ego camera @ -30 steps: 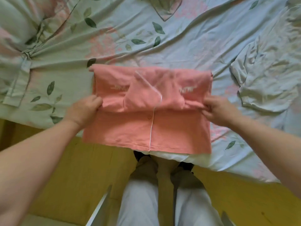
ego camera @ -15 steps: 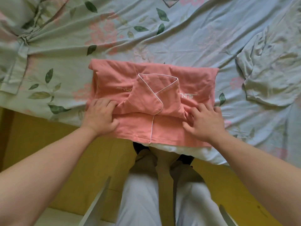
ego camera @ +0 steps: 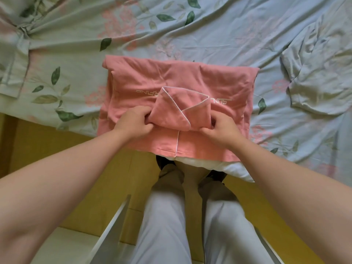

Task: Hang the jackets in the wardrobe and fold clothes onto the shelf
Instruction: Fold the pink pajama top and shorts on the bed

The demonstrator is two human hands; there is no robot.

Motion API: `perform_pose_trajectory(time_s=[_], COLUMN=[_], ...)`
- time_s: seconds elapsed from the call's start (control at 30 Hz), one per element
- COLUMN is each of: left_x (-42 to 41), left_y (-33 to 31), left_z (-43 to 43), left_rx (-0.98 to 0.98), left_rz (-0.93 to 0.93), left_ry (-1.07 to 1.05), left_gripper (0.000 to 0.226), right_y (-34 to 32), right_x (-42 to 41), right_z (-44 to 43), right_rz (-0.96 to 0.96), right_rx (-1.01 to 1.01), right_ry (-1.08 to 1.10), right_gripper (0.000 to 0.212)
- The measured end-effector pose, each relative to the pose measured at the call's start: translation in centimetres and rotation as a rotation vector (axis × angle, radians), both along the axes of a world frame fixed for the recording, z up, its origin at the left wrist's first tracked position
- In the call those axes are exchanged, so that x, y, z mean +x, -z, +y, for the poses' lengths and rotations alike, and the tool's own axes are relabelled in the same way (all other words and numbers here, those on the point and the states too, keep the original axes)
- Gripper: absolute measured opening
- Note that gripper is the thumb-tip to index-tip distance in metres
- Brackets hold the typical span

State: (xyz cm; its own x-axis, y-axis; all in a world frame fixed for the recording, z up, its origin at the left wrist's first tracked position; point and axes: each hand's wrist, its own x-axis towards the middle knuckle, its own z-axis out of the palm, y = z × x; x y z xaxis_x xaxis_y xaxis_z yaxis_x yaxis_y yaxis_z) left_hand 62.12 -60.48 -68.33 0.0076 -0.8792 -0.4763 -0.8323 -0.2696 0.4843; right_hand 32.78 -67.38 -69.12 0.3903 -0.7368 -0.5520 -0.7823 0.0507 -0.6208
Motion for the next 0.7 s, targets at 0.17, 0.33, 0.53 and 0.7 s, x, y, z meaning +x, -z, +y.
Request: perform_pose_trajectory(time_s=[0.17, 0.33, 0.53, 0.7], left_x=[0.9, 1.6, 1.2, 1.8], left_y=[0.7, 2.6, 3.0, 3.4], left_z=[3.1, 5.2, 5.9, 6.5], left_rx=[-0.268, -0.253, -0.341, -0.365], left_rz=[-0.151, -0.355, -0.367, -0.367], left_ry=[0.477, 0.716, 0.782, 0.767], left_gripper=[0.01, 0.021, 0.022, 0.014], right_y=[1.2, 1.8, 1.7, 2.2], right_x=[-1.4, -1.8, -1.6, -2.7], right_z=[2.8, 5.2, 6.3, 7.7], right_rz=[0.149, 0.24, 0.201, 0.168], right_rx=[-0.335, -0.515, -0.616, -0.621], right_ry=[-0.488, -0.699, -0.747, -0.808], right_gripper=[0.026, 0.027, 0.028, 0.026])
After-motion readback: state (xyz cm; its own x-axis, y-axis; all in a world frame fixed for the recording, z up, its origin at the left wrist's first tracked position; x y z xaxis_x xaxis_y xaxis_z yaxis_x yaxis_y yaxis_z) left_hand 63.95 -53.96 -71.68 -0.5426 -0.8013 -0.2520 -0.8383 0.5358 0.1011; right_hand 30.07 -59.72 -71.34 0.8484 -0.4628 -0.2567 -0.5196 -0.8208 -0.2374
